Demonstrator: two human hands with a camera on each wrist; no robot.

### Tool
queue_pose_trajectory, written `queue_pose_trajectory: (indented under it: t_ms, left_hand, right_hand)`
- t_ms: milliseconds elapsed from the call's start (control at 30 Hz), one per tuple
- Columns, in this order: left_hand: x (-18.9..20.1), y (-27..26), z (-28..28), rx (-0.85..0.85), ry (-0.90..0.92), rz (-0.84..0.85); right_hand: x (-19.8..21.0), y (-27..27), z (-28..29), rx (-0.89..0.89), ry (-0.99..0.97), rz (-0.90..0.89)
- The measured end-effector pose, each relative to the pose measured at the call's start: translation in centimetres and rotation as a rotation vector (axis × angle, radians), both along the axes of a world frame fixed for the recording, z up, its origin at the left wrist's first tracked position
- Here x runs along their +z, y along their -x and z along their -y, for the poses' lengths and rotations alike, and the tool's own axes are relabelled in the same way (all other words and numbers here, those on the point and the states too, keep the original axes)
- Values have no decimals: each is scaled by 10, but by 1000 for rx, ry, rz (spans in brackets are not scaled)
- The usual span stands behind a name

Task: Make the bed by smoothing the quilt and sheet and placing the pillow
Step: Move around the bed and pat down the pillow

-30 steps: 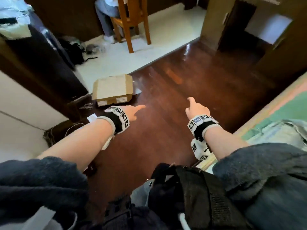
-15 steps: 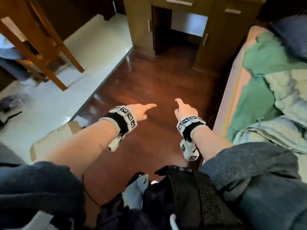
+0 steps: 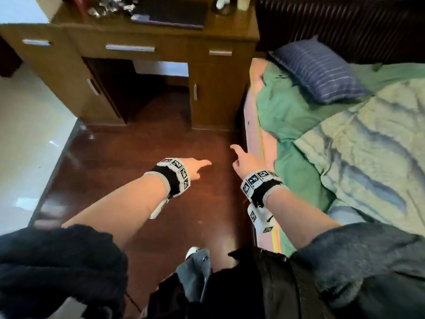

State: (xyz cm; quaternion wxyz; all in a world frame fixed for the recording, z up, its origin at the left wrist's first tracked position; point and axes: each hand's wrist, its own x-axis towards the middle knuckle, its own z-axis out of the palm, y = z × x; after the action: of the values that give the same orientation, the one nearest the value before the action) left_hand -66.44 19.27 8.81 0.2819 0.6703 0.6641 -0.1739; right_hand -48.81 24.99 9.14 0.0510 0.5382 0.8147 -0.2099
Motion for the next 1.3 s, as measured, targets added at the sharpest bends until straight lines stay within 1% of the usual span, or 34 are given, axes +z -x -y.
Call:
queue_pose_trajectory:
  t_ms: [100,200,267,300,367,467,533,600,667,833,900,1000,1067,1167,1300]
  left_hand:
    - [19,-5,-107,-136,-67,-22]
    - [33,-27,-198,-267,-93,-23]
    - [33,-41,-265,-374,-125,-36]
    - [28,-46,-289,-433,-151,-41]
    - [21,-52,-350,-542,-209,-71]
    - [21,-57,-440,-610,-258,-128]
    - [26,-58,-494,-602,-279,-112]
    - [33,-56,-544,-569,-305,-88]
    - [36,-54,-594,-570,-320,-78]
    - [35,-63,-744,-670,-445,-117]
    - [36,-75,-799,-675,-455,-84]
    - [36,-90,-855,-637,-362,14]
    - [34,-101,-892,-629,-324,35]
    - [20,-115,-948,-653,-272,11]
    - [-5,-135,-1002,-664,-217,-9]
  right_hand:
    - [7,-12,-79,-182,-51,-88]
    - [2,-34,-147,-325,-30,-71]
    - [-5,-50,-201,-415,6,-24]
    - [-9,-57,-221,-449,2,-13]
    - [-14,-65,-279,-515,-19,-3]
    - [-11,-73,-364,-569,-63,-13]
    - [-8,-77,-409,-569,-108,30]
    - [-6,-77,-454,-517,-130,101]
    - [-7,-76,-500,-494,-139,127]
    - [-23,-83,-619,-562,-141,96]
    - [-26,-90,-657,-618,-123,95]
    - [-22,-99,-701,-716,-47,102]
    - [-18,-106,-728,-778,-18,114]
    - [-21,-120,-759,-851,49,124]
    - [-36,-141,-775,-911,135,134]
